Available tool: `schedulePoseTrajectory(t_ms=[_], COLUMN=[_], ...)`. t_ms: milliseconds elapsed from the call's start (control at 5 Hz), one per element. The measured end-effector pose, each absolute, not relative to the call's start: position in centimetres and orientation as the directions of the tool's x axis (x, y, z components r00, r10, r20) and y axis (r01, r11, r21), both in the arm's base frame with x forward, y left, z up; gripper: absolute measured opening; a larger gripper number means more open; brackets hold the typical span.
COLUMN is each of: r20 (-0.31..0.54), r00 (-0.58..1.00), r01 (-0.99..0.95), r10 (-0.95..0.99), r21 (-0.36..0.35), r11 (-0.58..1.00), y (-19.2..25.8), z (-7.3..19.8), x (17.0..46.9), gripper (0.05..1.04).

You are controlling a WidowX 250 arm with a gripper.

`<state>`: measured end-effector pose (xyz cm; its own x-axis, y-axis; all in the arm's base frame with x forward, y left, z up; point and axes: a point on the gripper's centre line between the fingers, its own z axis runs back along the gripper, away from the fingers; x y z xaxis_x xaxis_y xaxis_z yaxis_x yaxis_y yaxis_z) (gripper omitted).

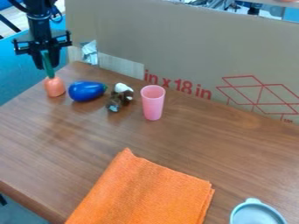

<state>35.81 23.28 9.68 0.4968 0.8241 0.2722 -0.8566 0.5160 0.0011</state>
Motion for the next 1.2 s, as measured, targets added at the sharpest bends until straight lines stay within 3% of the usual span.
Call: schedulePoseTrajectory(t_ms=[200, 400, 600, 1000, 1200], r20=[0.263, 0.259, 0.273, 0.188, 0.136], r00=[0.507, 0.528, 0.584, 0.698, 0.81], r01=[-0.85, -0.836, -0.794, -0.694, -0.564], r10=[0.821, 0.809, 0.765, 0.691, 0.571], r21=[-0.004, -0.011, -0.003, -0.061, -0.093], r11=[0.526, 0.549, 0.607, 0.717, 0.821], y=[23.1, 22.8, 22.3, 20.3, 16.6], z=[9.4, 9.5, 11.4, 12.0, 11.1], x=[35.5, 35.0, 32.7, 25.9, 25.2], gripper=[0.217, 0.197, 0.197, 0.197, 0.197])
